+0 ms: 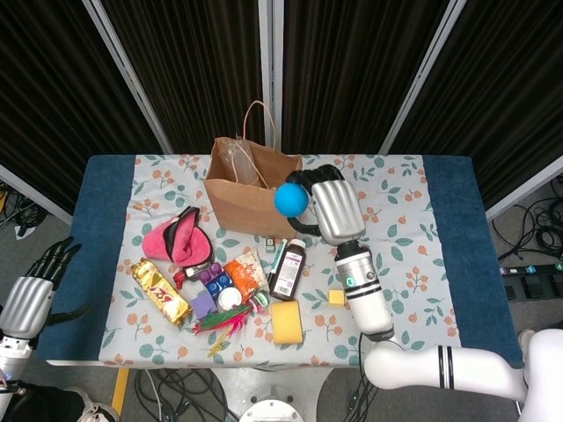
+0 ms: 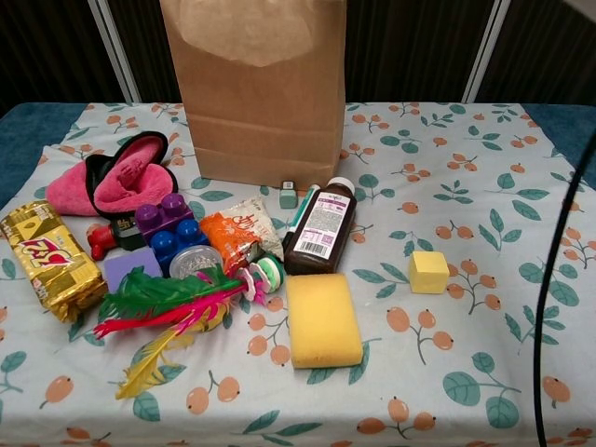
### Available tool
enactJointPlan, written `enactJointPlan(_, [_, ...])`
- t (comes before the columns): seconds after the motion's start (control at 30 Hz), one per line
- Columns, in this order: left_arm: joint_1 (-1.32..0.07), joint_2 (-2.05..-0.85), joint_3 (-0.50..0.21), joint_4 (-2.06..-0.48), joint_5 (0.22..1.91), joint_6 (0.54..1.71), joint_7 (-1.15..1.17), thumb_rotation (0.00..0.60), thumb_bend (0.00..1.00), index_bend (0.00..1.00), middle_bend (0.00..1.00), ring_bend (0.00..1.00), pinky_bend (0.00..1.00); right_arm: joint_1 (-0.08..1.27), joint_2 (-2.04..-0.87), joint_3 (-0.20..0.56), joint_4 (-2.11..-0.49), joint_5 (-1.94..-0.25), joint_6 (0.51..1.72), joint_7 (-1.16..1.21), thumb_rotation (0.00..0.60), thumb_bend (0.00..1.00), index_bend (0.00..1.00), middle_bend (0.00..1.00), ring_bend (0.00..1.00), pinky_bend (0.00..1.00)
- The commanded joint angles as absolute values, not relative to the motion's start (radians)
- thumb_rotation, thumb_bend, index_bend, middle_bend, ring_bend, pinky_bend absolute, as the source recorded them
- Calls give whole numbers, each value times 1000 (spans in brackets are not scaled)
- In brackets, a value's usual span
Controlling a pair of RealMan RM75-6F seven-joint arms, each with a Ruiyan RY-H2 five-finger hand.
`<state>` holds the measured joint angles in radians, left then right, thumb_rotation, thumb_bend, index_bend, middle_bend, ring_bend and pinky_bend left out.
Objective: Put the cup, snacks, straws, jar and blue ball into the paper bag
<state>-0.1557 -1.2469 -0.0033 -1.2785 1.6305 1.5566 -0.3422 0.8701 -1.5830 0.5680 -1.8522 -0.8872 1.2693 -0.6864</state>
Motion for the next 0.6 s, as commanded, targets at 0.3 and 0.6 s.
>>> enactJointPlan(0.3, [-175, -1237, -21, -1287, 1614, 1535, -346, 600, 110, 95, 108, 64, 223, 1091, -1677, 665, -1540, -688, 1268, -760, 600, 157, 480, 465, 332, 236])
enactJointPlan(0.6, [-176, -1238, -21, -1280, 1607, 1529, -349, 600, 110, 95, 108, 64, 223, 1119, -1680, 637, -1479, -640, 1173, -689, 600, 0, 69, 200, 57, 56])
